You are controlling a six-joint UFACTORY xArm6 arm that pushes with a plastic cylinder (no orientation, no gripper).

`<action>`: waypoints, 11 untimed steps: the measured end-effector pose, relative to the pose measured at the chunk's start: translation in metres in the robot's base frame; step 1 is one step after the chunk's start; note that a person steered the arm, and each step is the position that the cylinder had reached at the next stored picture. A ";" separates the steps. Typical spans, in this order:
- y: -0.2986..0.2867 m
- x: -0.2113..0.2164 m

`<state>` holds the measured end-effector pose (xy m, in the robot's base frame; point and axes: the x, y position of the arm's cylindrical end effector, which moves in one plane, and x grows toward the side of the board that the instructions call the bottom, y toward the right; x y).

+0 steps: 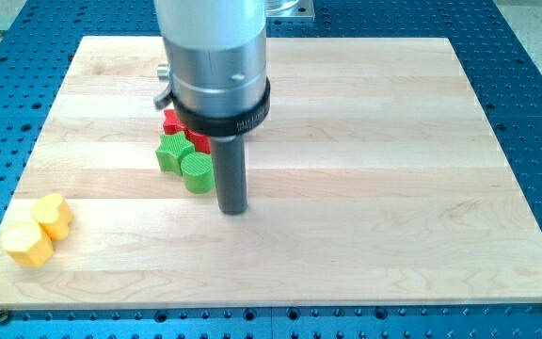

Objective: Move the green circle parallel to the green star

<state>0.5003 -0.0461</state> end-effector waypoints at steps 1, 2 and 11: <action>-0.047 -0.029; -0.079 -0.055; -0.241 0.006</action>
